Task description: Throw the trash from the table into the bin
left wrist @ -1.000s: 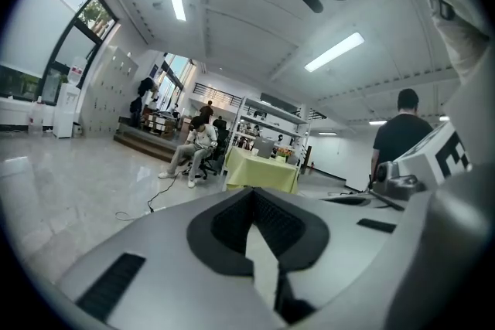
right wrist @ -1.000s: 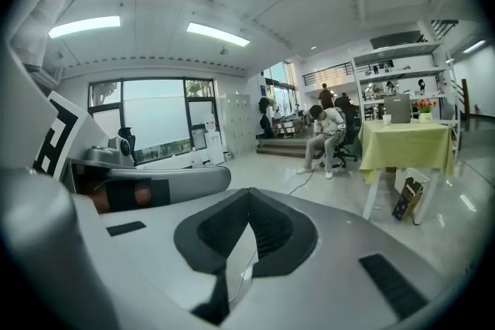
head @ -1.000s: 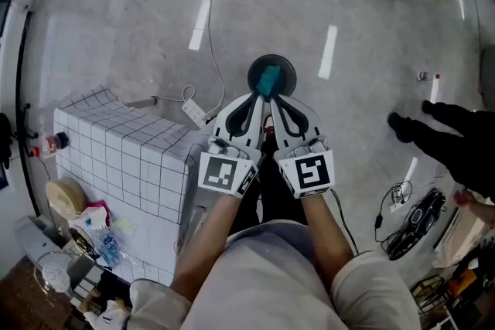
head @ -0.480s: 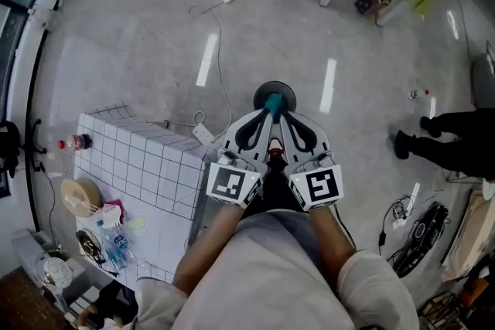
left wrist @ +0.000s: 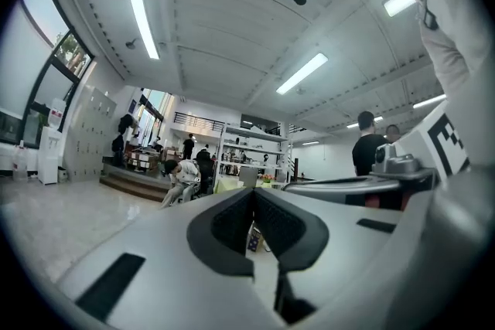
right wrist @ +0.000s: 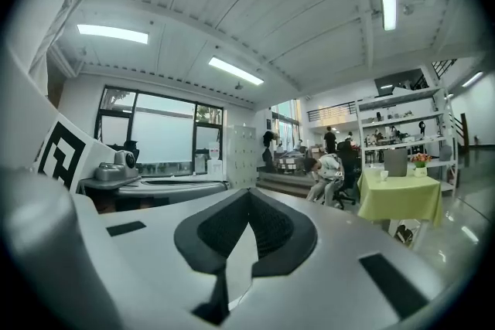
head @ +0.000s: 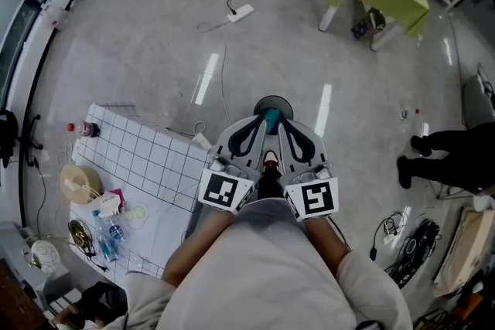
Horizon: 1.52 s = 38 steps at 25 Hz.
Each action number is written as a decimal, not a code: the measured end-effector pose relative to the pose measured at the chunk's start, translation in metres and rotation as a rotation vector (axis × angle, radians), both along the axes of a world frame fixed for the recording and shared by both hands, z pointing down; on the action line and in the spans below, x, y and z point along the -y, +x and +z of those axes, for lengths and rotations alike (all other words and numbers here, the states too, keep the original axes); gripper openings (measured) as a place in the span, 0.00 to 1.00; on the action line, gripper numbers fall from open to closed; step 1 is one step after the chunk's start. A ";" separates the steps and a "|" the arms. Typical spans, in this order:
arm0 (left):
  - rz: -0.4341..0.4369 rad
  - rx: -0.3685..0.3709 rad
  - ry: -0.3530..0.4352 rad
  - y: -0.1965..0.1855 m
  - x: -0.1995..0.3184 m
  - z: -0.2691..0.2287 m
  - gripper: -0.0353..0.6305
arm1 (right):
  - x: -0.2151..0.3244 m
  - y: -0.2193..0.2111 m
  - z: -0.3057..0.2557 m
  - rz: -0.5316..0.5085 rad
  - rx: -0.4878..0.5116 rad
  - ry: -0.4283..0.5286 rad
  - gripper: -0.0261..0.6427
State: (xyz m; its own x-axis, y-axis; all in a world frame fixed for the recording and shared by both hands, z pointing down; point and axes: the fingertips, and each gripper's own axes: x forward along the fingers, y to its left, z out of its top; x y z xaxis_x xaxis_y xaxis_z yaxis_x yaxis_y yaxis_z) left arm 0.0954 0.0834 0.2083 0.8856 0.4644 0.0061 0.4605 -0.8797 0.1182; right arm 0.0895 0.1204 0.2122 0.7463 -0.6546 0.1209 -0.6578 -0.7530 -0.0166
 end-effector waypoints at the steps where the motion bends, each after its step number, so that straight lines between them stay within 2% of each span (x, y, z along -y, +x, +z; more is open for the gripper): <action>1: -0.005 -0.007 0.019 -0.003 0.001 -0.002 0.06 | 0.001 -0.004 -0.002 0.002 -0.004 0.005 0.07; 3: -0.006 -0.010 0.057 -0.009 -0.002 -0.003 0.06 | 0.002 -0.010 -0.006 0.011 -0.009 0.014 0.07; 8: 0.053 -0.020 0.020 -0.018 -0.020 -0.009 0.06 | -0.004 -0.017 -0.010 0.032 -0.014 0.018 0.07; 12: 0.095 -0.026 0.034 -0.026 -0.032 -0.013 0.06 | -0.010 -0.021 -0.011 0.038 -0.011 0.022 0.07; 18: 0.117 0.000 -0.034 -0.032 -0.029 -0.012 0.06 | -0.010 -0.024 -0.012 0.028 -0.007 0.037 0.07; 26: 0.036 -0.006 -0.056 -0.043 -0.008 -0.015 0.06 | 0.005 -0.034 -0.008 -0.025 0.004 0.030 0.07; 31: -0.020 -0.018 -0.078 -0.053 0.018 -0.021 0.06 | 0.039 -0.046 -0.010 -0.149 0.006 0.024 0.07; 38: -0.149 -0.022 -0.062 -0.079 0.068 -0.021 0.06 | 0.087 -0.068 -0.012 -0.270 0.002 0.030 0.07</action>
